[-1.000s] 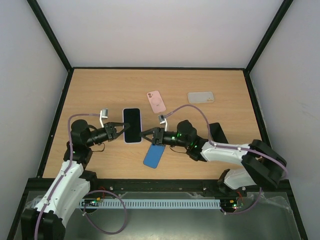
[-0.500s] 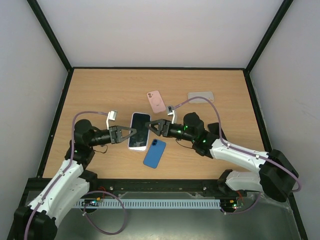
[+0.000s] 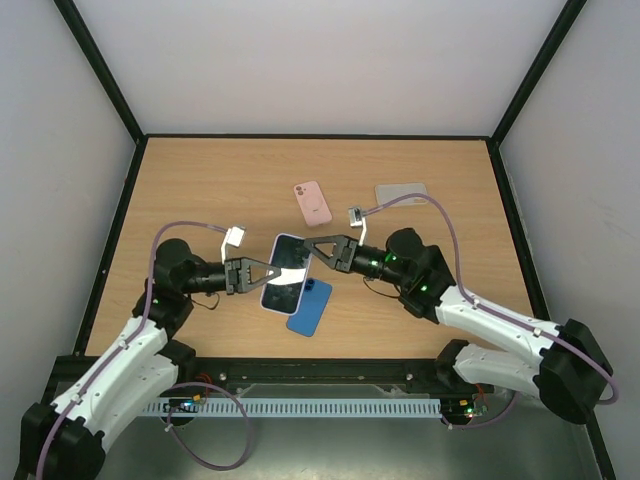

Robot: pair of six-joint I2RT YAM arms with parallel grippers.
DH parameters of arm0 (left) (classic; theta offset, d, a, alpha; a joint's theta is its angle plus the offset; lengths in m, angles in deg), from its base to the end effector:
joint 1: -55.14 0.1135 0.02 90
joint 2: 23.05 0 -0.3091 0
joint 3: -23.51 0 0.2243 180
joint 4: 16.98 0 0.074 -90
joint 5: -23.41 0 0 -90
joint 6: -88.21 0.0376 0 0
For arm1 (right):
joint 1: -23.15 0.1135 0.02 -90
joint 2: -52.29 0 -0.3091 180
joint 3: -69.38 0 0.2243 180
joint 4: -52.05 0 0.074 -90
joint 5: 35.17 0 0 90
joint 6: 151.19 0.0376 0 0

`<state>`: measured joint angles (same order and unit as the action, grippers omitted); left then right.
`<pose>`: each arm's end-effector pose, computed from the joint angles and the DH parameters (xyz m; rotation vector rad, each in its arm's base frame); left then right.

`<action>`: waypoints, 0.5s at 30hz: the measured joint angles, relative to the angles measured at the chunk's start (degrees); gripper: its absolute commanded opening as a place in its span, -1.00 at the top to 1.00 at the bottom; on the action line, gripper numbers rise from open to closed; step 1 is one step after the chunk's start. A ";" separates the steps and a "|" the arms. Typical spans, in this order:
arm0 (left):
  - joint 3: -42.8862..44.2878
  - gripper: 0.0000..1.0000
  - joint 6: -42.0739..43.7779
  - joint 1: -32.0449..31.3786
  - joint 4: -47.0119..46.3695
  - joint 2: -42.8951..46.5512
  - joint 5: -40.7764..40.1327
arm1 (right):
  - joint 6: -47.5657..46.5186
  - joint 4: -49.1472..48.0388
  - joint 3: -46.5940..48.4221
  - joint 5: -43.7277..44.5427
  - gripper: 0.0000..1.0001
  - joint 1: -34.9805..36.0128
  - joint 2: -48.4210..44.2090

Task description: Put the phone into the phone case

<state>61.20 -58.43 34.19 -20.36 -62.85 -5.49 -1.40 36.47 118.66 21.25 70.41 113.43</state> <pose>0.0805 -0.0661 0.3051 0.4377 1.8569 -1.7978 0.1174 0.1576 0.3449 -0.3747 1.8283 1.8430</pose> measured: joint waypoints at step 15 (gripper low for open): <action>8.83 0.95 15.43 -0.92 19.91 -3.39 -3.52 | -1.73 6.14 -0.33 3.76 0.96 -0.13 -2.12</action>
<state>70.03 -43.00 33.27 -0.45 -66.23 -9.01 -3.13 42.61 118.33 25.01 70.28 111.31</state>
